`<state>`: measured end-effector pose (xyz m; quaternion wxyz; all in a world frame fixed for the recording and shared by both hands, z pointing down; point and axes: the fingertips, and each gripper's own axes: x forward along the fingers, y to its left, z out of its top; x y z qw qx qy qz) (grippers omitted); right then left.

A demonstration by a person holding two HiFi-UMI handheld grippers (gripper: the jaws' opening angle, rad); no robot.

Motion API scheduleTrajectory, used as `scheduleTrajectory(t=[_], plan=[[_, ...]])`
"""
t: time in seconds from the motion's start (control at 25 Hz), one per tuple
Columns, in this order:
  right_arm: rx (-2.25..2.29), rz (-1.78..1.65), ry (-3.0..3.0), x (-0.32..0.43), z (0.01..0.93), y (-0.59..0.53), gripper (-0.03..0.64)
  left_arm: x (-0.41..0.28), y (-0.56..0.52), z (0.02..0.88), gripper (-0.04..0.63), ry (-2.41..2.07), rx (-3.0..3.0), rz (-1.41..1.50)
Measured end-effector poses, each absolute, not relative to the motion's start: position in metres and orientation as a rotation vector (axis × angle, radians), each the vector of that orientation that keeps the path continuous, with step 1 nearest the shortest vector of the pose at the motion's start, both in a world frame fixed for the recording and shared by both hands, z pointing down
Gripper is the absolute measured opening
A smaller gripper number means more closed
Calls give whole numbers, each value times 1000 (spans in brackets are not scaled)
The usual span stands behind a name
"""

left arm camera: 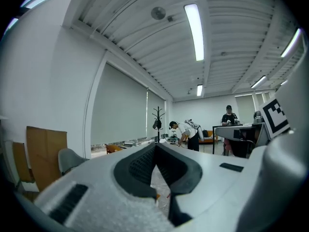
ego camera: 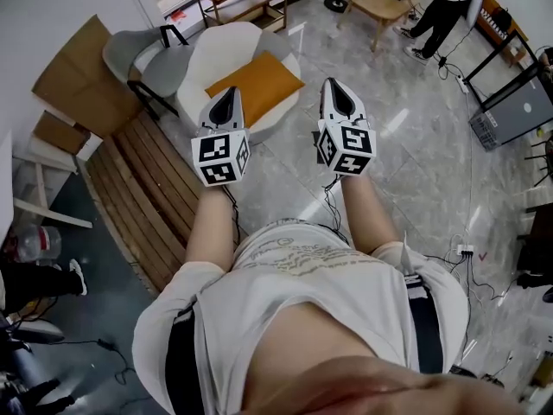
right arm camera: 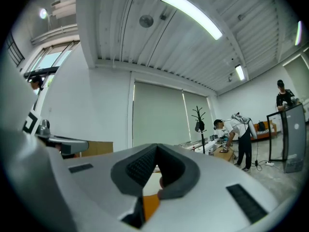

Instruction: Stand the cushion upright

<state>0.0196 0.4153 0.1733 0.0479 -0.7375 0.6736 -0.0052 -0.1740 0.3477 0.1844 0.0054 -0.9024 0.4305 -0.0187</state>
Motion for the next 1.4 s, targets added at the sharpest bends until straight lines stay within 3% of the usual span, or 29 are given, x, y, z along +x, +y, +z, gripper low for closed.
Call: scheduleTrajectory(t=[0.68,1.4], plan=[[-2266,-37,2051,2,192,407,26,-183,335,201,21,1290,-2881,-58],[-2198,35,2135,76,196,267,26,-108,214,205,20,1321,-2827,-34]])
